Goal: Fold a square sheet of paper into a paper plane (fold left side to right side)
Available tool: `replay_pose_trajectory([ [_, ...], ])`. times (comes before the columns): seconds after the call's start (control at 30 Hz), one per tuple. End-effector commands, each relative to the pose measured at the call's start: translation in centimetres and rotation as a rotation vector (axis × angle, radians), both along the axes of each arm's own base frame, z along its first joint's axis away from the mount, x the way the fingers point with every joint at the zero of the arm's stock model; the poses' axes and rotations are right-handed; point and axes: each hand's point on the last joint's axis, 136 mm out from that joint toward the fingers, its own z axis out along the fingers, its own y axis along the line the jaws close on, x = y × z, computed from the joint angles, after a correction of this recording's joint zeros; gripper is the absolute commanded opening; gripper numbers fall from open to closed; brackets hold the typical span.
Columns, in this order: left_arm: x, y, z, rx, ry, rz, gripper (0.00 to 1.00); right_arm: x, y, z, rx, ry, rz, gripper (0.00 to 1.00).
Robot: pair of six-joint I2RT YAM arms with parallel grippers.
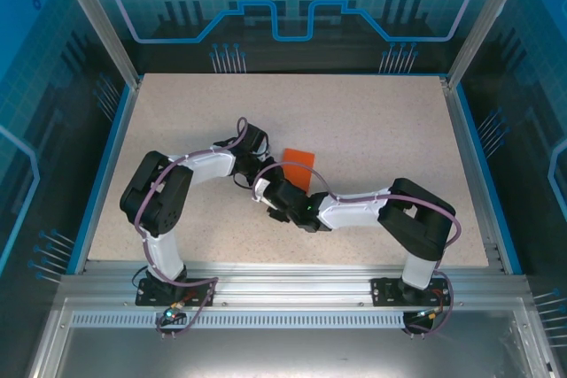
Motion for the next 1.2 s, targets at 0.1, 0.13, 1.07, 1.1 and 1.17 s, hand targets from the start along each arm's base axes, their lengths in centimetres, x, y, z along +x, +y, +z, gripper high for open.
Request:
replay_pose_trajectory([
  [0.1, 0.5, 0.9, 1.6, 0.018, -0.031, 0.005, 0.38, -0.9, -0.8, 0.8, 0.024, 0.027, 0.012, 0.15],
  [0.13, 0.6, 1.2, 1.8, 0.021, -0.032, 0.010, 0.41, -1.2, -1.2, 0.3, 0.015, 0.038, 0.012, 0.10],
  [1.07, 7.1, -6.2, 0.2, -0.006, -0.051, -0.201, 0.29, -2.1, -2.0, -0.5, 0.085, 0.164, -0.014, 0.00],
  [1.1, 7.1, -6.3, -0.2, -0.001, -0.044, -0.206, 0.29, -2.0, -2.0, -0.5, 0.091, 0.173, -0.016, 0.00],
  [1.17, 6.7, -6.2, -1.3, 0.020, -0.024, -0.217, 0.28, -2.1, -2.1, -0.4, 0.113, 0.208, -0.014, 0.00],
])
